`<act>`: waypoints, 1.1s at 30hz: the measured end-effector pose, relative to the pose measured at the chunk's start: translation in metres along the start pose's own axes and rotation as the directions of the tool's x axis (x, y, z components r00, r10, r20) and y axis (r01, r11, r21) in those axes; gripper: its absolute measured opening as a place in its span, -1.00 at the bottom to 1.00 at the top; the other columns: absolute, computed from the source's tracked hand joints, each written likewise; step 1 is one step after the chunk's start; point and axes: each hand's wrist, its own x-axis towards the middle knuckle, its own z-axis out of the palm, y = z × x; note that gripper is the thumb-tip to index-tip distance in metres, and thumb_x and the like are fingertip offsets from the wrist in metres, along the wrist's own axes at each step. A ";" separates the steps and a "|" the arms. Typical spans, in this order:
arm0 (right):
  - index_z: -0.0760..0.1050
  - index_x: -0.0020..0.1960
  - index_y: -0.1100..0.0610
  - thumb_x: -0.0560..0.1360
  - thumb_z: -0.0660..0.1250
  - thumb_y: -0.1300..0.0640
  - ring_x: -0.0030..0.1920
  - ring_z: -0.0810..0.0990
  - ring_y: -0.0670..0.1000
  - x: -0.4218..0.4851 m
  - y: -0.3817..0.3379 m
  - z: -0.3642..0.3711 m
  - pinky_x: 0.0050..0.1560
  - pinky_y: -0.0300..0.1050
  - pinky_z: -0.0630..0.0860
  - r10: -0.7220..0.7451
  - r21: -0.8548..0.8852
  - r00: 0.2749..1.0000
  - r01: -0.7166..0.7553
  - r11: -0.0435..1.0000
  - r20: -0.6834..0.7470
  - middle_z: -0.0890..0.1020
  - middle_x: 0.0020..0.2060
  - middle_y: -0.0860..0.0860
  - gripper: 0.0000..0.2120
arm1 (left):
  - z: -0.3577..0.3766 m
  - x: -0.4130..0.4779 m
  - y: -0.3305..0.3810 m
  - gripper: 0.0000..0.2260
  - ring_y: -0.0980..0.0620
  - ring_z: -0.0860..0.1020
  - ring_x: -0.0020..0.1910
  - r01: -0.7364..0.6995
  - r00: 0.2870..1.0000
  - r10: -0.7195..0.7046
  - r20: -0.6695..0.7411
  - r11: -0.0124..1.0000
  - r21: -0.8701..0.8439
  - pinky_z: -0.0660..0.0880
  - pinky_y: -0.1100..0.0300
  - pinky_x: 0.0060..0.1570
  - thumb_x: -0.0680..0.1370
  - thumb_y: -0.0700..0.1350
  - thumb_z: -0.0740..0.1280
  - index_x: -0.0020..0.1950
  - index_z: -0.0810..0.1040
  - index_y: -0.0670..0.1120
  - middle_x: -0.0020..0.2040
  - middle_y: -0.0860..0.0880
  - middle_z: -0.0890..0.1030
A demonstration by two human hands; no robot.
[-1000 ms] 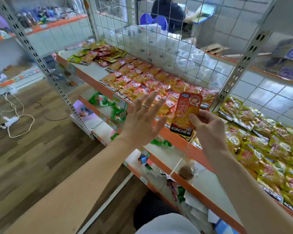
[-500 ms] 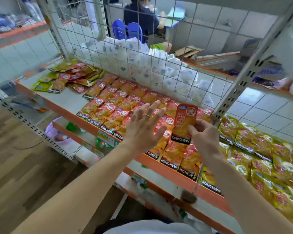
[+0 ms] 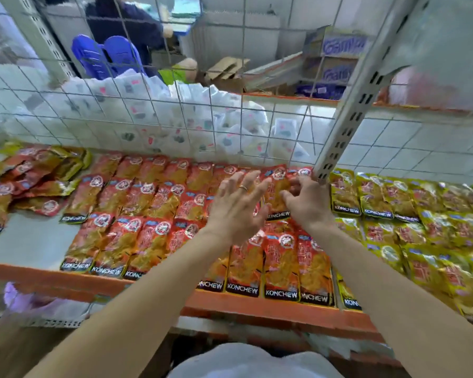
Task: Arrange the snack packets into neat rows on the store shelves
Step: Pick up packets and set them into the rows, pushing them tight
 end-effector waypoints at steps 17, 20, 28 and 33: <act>0.38 0.50 0.01 0.61 0.26 -0.01 0.56 0.20 0.06 -0.008 0.032 0.002 0.54 0.08 0.10 -0.038 -0.442 0.988 0.102 0.891 0.151 0.28 0.55 0.01 -0.54 | 0.022 0.043 -0.008 -0.46 -0.13 0.08 0.57 -0.066 0.988 0.064 0.138 0.998 0.011 0.00 -0.16 0.54 0.63 0.23 0.10 0.59 0.13 0.14 0.61 -0.02 0.17; 0.40 0.48 0.01 0.60 0.27 0.00 0.53 0.25 0.06 -0.008 0.031 -0.003 0.52 0.06 0.14 -0.044 -0.459 0.986 0.115 0.881 0.163 0.31 0.54 0.02 -0.55 | 0.023 0.047 -0.007 -0.46 -0.13 0.07 0.58 -0.034 0.990 0.032 0.140 0.999 0.009 -0.01 -0.18 0.55 0.64 0.23 0.08 0.60 0.10 0.15 0.61 -0.01 0.16; 0.30 0.54 -0.03 0.63 0.22 0.01 0.55 0.19 0.03 -0.007 0.032 -0.008 0.51 0.06 0.13 -0.038 -0.473 0.977 0.135 0.871 0.208 0.22 0.58 -0.02 -0.52 | 0.022 0.052 -0.003 -0.48 -0.13 0.06 0.58 -0.011 0.987 0.007 0.161 1.000 0.023 -0.03 -0.18 0.55 0.65 0.19 0.07 0.61 0.07 0.16 0.63 -0.01 0.11; 0.47 0.43 -0.01 0.59 0.28 0.13 0.48 0.34 0.11 -0.009 0.030 -0.017 0.47 0.18 0.27 -0.109 -0.349 0.984 0.151 0.925 0.137 0.40 0.48 0.09 -0.60 | 0.014 0.045 -0.005 -0.50 -0.09 0.06 0.59 0.034 0.993 -0.032 0.113 0.999 -0.010 -0.01 -0.13 0.56 0.66 0.15 0.06 0.60 0.11 0.13 0.63 0.00 0.11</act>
